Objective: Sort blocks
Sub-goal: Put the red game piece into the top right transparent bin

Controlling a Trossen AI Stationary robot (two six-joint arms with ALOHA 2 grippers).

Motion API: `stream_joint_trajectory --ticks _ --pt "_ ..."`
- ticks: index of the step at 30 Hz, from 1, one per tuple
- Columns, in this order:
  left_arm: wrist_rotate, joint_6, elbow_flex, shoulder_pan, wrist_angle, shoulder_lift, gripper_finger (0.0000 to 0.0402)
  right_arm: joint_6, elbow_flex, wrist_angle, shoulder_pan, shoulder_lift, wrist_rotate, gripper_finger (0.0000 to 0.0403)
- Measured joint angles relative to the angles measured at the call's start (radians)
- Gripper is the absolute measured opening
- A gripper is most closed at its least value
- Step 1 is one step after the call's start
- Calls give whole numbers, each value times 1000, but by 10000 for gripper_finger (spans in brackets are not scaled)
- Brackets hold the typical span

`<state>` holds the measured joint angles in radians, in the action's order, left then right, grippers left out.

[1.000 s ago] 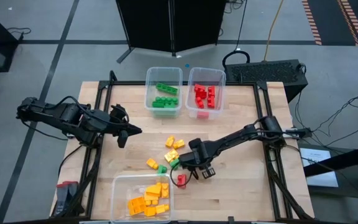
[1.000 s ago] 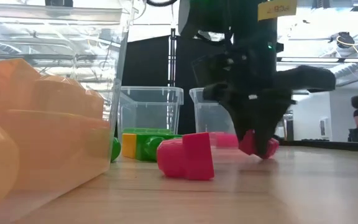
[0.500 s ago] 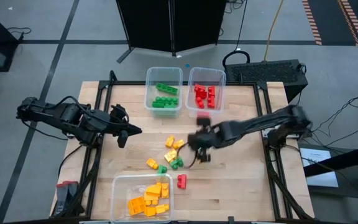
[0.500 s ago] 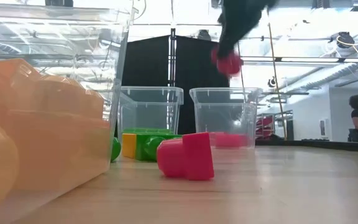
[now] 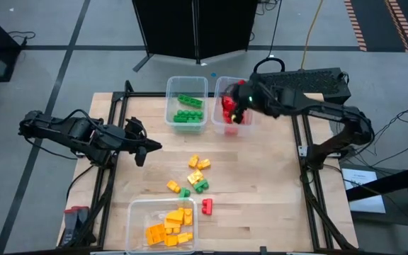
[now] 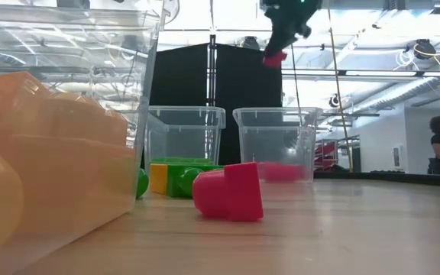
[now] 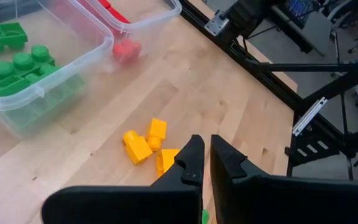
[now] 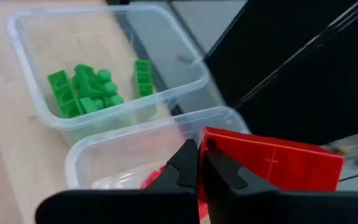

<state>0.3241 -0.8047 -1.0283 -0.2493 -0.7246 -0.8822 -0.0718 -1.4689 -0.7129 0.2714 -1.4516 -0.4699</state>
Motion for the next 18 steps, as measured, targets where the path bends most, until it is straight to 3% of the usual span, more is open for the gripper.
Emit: stream_joint_trajectory --ticks 6,9,12,18 --pt "0 0 0 0 -2 0 0 -22 1 1 114 -57 251 3" --pt "1 0 0 0 -2 0 0 -22 1 -13 138 -65 294 25" --pt "3 0 0 0 -3 0 0 -20 1 -44 153 -66 295 73" --pt "20 0 0 0 -3 0 0 -18 1 -64 154 -63 305 205"
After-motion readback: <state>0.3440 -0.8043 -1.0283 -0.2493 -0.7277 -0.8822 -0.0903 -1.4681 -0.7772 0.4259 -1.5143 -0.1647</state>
